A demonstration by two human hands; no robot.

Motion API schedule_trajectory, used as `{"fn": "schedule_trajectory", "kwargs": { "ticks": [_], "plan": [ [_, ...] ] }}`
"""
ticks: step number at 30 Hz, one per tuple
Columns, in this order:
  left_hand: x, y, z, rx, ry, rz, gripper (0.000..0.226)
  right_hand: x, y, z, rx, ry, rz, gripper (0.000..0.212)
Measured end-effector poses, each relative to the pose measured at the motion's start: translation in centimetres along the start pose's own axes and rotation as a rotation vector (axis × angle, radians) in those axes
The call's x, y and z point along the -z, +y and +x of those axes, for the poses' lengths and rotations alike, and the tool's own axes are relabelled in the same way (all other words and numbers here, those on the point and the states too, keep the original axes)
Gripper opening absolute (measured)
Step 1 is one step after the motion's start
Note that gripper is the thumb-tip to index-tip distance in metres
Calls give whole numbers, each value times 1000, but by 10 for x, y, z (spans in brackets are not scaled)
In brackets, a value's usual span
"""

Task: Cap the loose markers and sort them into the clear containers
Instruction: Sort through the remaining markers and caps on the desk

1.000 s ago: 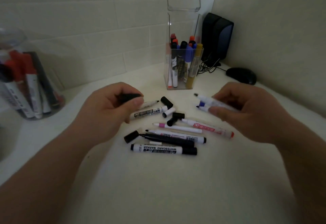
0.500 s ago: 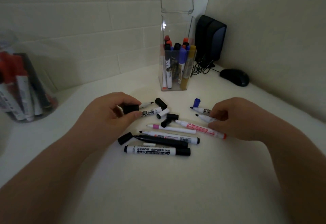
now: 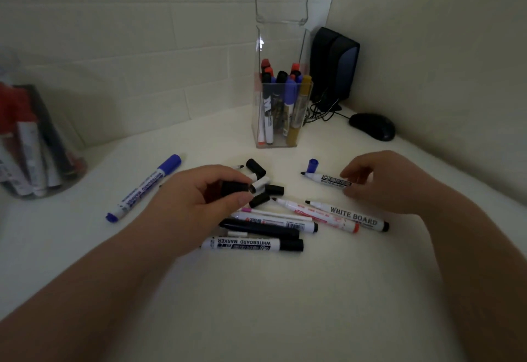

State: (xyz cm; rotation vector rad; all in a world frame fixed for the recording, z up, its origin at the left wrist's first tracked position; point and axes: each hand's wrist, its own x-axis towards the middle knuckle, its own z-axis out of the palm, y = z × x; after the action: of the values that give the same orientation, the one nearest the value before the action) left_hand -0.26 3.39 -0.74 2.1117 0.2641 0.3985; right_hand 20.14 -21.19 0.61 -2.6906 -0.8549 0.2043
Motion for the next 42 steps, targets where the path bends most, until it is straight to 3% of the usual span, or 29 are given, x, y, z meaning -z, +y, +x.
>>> {"fn": "schedule_trajectory", "kwargs": {
  "ticks": [5,7,9,11,14,17,25,29,32,38,42],
  "plan": [
    [2,0,3,32,27,-257,14,16,-1,-15,109,83,117,14],
    [4,-3,4,55,18,-362,13,20,-8,-24,205,9,495,18],
    [4,-7,6,83,-16,-572,14,16,-19,-28,298,-131,868,45],
    [4,-8,6,97,-53,-770,18,7,-36,-31,381,-188,993,50],
    [5,-6,6,71,-112,-874,23,-3,-59,-40,474,-107,821,32],
    [5,-7,5,44,-135,-877,27,-4,-66,-44,462,-52,801,20],
    [3,-11,5,-21,-203,-878,21,1,-68,-48,468,-2,798,17],
    [2,-11,5,-41,-232,-920,39,2,-68,-49,494,7,802,19],
    [0,-11,4,-49,-231,-895,36,0,-68,-49,524,20,758,21],
    [-3,-8,0,-54,-201,-690,31,-7,-82,-53,692,254,420,15],
    [0,-6,-1,-65,-177,-656,27,-9,-88,-56,735,372,341,20]
  ]
}}
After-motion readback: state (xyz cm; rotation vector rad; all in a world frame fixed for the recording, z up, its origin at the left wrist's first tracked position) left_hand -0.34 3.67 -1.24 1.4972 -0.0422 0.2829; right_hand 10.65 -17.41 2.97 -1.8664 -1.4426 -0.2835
